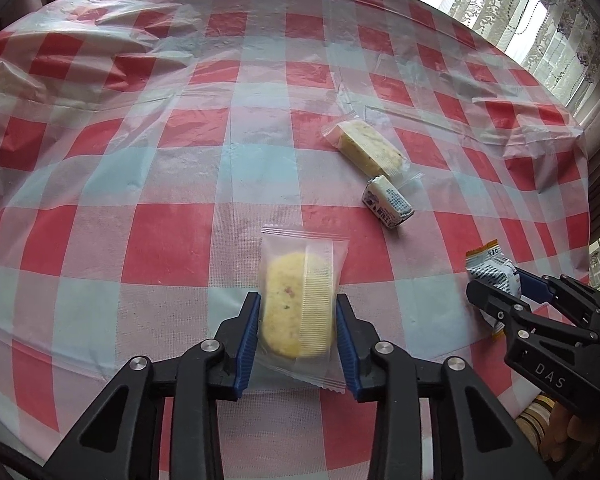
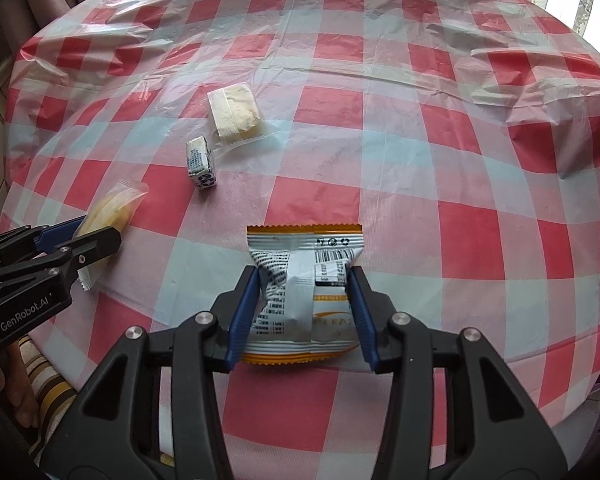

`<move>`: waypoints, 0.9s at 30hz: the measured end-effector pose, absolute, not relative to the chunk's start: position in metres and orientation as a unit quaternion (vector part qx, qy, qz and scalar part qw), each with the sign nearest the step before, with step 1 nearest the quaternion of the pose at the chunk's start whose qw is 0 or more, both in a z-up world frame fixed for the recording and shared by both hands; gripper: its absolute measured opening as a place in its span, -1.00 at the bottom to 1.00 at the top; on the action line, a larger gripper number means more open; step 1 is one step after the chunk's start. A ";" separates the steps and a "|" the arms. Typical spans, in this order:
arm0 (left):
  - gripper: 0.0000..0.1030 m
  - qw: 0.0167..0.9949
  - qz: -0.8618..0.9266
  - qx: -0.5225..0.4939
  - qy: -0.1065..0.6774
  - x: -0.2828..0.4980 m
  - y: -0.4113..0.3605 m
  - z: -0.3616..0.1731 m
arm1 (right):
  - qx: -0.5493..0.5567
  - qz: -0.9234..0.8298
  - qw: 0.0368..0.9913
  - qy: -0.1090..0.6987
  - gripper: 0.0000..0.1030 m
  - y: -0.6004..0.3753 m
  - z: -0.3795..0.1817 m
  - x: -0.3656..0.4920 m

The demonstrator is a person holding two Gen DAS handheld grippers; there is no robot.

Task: Organize snacks
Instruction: 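Carry both bags into the white box and open both tools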

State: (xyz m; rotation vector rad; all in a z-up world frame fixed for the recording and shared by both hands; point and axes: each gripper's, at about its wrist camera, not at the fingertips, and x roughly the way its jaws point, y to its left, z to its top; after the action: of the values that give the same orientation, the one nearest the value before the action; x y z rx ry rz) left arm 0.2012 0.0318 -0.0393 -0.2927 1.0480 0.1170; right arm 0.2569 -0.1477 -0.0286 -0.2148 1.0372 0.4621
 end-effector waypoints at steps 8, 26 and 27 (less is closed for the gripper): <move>-0.29 0.860 0.034 -0.134 0.492 0.194 0.008 -0.025 | -0.081 0.218 0.849 0.474 -0.07 -0.176 -0.014 0.241; -0.29 0.865 -0.046 -0.075 0.494 0.191 -0.085 0.001 | -0.010 0.178 0.872 0.456 -0.07 -0.286 0.008 0.210; -0.29 0.865 -0.052 -0.071 0.493 0.191 -0.091 0.002 | -0.009 0.174 0.873 0.455 -0.07 -0.293 0.008 0.207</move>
State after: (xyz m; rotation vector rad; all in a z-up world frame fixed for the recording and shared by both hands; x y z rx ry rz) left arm 0.1908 -0.0915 0.0020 -0.1492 1.0337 -0.1079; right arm 0.2072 -0.2929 0.0084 -0.0189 0.9505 0.3629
